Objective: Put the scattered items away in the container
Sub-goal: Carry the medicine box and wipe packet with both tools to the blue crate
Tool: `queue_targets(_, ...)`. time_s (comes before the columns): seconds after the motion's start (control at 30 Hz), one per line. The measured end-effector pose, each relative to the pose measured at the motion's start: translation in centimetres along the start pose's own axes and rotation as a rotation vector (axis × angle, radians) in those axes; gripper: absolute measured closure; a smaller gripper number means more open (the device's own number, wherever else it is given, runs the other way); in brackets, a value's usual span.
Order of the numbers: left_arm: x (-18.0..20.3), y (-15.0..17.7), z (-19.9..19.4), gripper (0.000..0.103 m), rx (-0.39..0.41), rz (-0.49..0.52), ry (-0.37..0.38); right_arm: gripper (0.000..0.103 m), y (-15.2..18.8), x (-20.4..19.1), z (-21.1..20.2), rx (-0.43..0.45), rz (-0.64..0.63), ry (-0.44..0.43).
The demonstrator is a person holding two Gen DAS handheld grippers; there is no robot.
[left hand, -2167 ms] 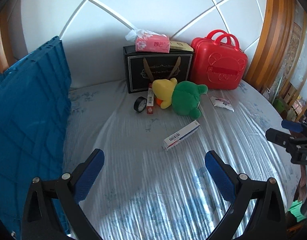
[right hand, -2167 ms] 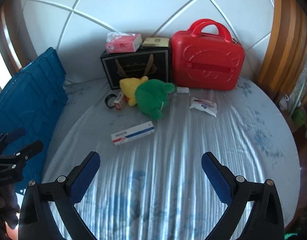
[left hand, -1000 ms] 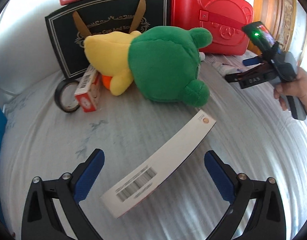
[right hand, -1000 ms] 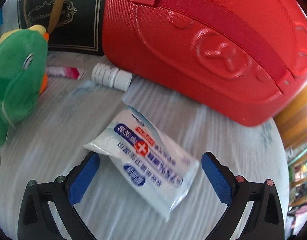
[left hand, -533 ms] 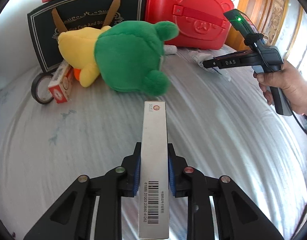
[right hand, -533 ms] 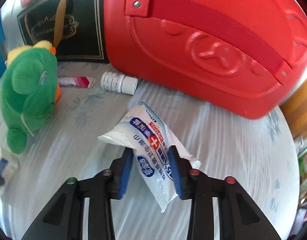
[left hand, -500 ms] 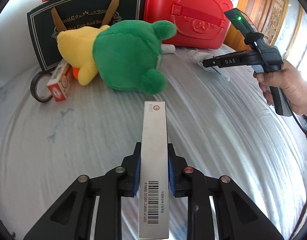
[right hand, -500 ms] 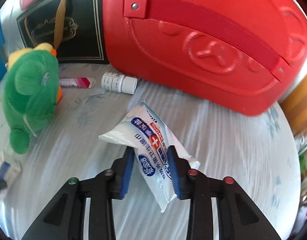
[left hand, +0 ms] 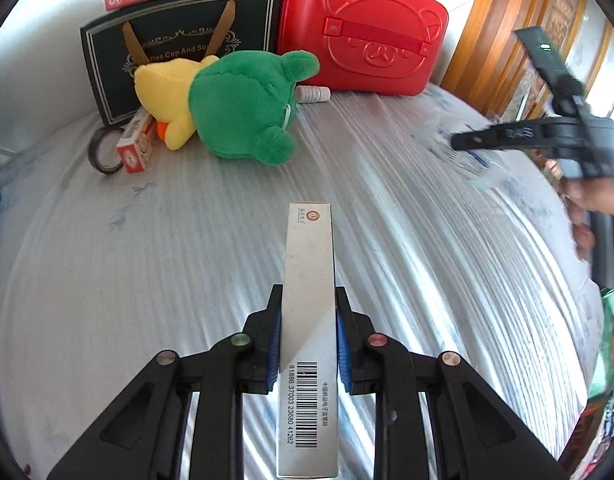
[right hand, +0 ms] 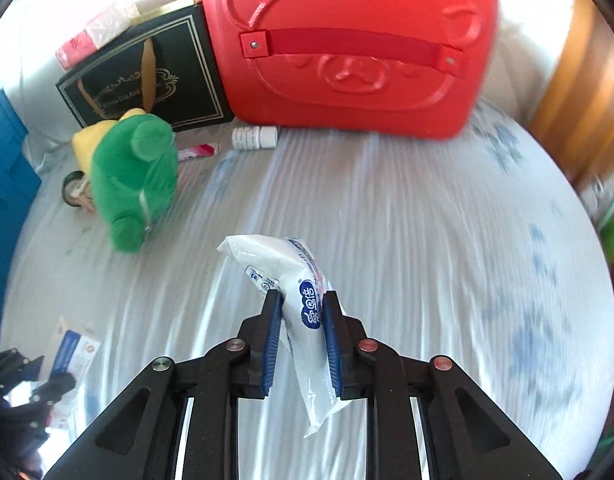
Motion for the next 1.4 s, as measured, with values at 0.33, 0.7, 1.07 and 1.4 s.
queue_targets(0.33, 3.9, 0.4, -5.1, 0.081, -0.017, 0.013, -0.075, 0.083, 7.9, -0.8, -8.5, -0.034, 0.084, -0.040)
queue_targets(0.7, 6.8, 1.2, -10.8, 0.081, -0.034, -0.021, -0.105, 0.083, 11.9, -2.7, -18.4, -0.006, 0.148, -0.063)
queue_targets(1.07, 7.6, 0.8, -18.2, 0.081, 0.038, -0.016, -0.070, 0.083, 13.5, -4.9, -26.8, 0.041, 0.194, -0.073)
queue_targets(1.4, 7.4, 0.4, -25.0, 0.081, 0.112, -0.008, -0.081, 0.083, 13.8, -7.8, -33.3, 0.113, 0.210, -0.103)
Point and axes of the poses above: each gripper's, at about its wrist camera, not at the fingertips, and z roughly the way its jaws point, x to its right, y to its underside, the point moved 4 cm from there along z, roughly the way its jaws point, and after that the axes turned 13 degrees about y, right-handed, at the moved point
